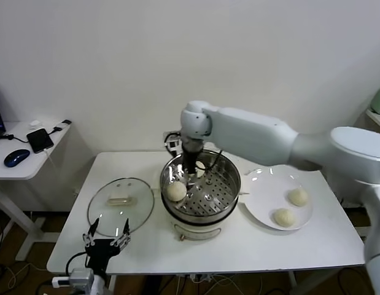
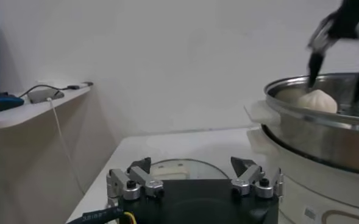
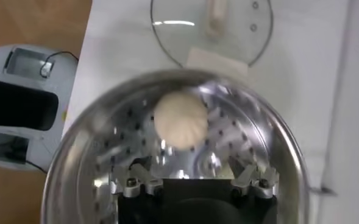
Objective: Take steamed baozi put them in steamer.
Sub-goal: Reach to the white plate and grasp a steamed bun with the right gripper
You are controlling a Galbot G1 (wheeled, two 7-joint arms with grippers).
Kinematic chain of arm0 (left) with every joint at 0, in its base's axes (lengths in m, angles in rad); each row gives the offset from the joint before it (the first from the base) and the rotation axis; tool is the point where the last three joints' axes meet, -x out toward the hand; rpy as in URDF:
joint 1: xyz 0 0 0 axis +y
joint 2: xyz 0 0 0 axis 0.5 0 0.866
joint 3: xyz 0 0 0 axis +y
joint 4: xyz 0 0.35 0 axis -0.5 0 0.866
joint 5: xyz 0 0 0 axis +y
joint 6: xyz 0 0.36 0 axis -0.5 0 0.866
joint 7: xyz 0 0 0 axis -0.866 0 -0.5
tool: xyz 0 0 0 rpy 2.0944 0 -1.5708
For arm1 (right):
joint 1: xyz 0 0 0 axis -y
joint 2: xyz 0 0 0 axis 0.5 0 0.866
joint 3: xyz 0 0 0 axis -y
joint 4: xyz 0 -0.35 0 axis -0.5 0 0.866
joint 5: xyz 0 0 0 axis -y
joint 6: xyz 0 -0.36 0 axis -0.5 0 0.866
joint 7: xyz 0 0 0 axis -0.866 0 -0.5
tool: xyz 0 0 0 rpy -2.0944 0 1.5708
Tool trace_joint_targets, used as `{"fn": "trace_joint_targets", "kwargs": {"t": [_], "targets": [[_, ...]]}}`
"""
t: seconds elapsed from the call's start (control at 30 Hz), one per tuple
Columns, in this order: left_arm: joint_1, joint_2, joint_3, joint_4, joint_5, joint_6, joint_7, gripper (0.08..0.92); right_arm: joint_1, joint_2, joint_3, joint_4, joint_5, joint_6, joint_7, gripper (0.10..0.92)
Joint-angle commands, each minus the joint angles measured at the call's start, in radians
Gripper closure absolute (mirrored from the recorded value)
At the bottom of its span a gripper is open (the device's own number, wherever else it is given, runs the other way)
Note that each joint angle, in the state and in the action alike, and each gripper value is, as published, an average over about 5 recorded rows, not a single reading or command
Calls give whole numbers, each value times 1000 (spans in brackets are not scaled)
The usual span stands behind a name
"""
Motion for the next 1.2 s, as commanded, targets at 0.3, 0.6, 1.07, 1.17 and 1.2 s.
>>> {"fn": "trace_joint_targets", "kwargs": {"t": [0.3,0.6,1.07,1.17,1.2], "targets": [[15,3,0,-17,-53,18,10,177,-117,-655,184,220,-207,316,-169,203],[57,-13,21,-22,-39,22,8,177,-619,-588,600,64,-494,474,-177,203],[64,-28,26,-13,-17,30,4,177,-780,-446,744,-109,-610,539,-172,203],[63,-28,24,-7,-14,30,3,177,-790,-425,755,-131,-624,545,-169,202],[63,-28,24,-6,-14,30,3,177,-793,-419,757,-137,-629,547,-168,203]]}}
